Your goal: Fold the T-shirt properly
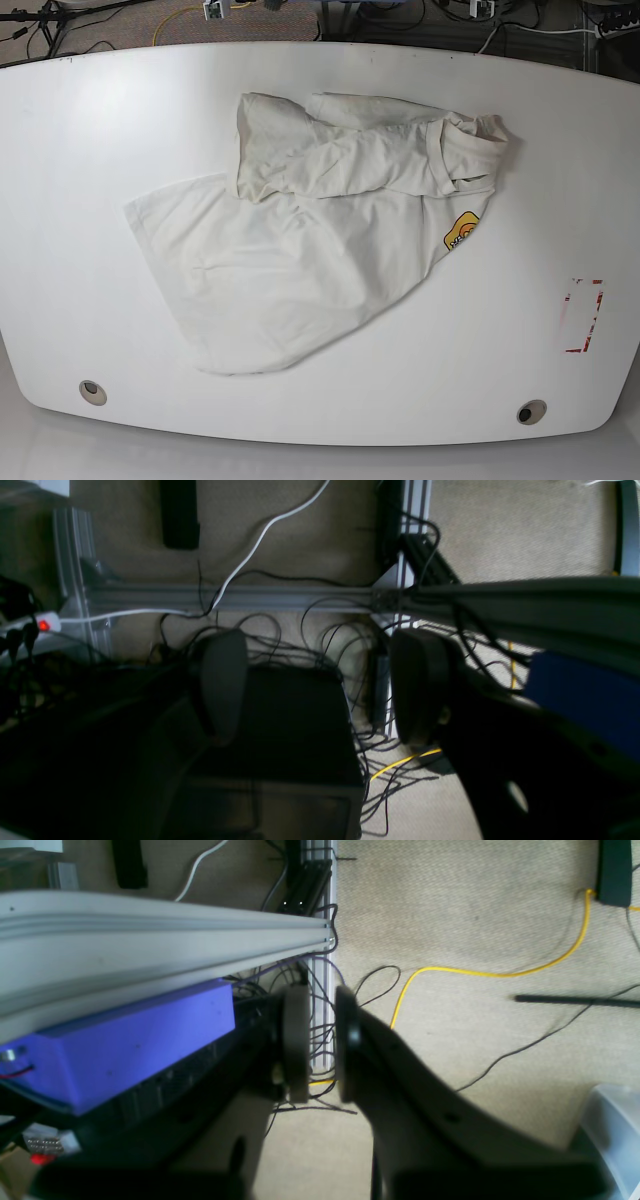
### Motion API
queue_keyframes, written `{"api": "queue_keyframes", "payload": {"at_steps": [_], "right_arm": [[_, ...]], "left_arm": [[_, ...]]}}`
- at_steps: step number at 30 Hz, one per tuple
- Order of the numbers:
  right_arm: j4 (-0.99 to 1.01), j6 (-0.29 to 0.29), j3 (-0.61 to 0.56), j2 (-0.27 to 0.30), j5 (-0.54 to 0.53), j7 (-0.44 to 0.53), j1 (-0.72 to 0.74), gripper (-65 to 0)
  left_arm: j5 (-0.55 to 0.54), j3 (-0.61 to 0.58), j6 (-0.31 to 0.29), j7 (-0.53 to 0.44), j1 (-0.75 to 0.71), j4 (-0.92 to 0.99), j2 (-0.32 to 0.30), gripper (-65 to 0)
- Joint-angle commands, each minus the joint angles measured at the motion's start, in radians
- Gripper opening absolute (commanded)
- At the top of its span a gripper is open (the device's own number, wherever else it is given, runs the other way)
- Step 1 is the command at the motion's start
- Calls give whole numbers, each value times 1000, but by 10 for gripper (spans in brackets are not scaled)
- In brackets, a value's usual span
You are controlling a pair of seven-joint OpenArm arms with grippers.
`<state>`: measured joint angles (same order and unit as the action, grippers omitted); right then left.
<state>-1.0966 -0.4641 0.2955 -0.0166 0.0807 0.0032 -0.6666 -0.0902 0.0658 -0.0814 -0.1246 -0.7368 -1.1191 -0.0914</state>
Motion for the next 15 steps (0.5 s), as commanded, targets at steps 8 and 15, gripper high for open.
{"api": "queue_keyframes", "payload": {"at_steps": [8, 15], "right_arm": [[240, -5, 3, 34, -5, 13, 135, -566], [338, -3, 1, 36, 31, 14, 207, -566]], "left_arm": [[0, -31, 1, -11, 156, 279, -6, -239], [2, -33, 1, -13, 205, 380, -6, -237]]}}
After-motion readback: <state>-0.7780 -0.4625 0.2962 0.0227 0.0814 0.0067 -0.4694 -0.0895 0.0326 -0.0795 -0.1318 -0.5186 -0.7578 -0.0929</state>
